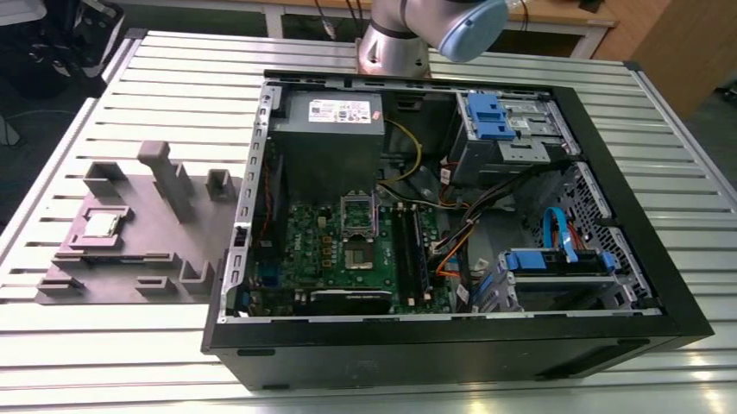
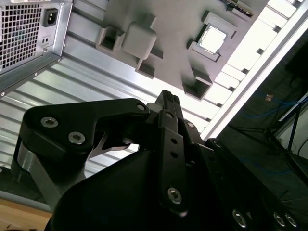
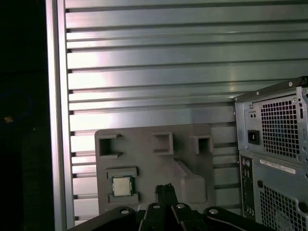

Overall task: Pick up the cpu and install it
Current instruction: 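Reach for the cpu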

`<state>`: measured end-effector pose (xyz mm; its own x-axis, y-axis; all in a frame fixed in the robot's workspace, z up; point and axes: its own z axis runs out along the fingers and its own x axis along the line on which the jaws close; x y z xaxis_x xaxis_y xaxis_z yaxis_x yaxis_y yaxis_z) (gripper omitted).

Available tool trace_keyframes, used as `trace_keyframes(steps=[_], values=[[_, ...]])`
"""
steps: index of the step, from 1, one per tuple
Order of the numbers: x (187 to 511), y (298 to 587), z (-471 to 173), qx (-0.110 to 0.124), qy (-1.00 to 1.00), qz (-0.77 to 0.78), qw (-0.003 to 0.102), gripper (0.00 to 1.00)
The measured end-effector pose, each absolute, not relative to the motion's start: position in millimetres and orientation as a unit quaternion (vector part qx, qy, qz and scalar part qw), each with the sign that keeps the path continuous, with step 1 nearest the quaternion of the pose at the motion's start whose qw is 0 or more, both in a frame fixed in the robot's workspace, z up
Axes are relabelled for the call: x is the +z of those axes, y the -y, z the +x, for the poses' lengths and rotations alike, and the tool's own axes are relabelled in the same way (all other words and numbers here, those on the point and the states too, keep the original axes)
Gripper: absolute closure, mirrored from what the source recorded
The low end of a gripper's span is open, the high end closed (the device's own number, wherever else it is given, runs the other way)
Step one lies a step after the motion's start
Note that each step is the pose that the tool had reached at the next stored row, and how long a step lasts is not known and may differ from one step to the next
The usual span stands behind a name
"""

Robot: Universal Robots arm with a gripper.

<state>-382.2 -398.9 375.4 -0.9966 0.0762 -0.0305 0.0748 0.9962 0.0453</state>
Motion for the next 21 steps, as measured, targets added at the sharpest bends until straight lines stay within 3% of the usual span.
trace_keyframes(steps=[21], values=[[373.9, 401.7, -393.2, 0.022, -0.999, 0.038, 0.016, 0.90]])
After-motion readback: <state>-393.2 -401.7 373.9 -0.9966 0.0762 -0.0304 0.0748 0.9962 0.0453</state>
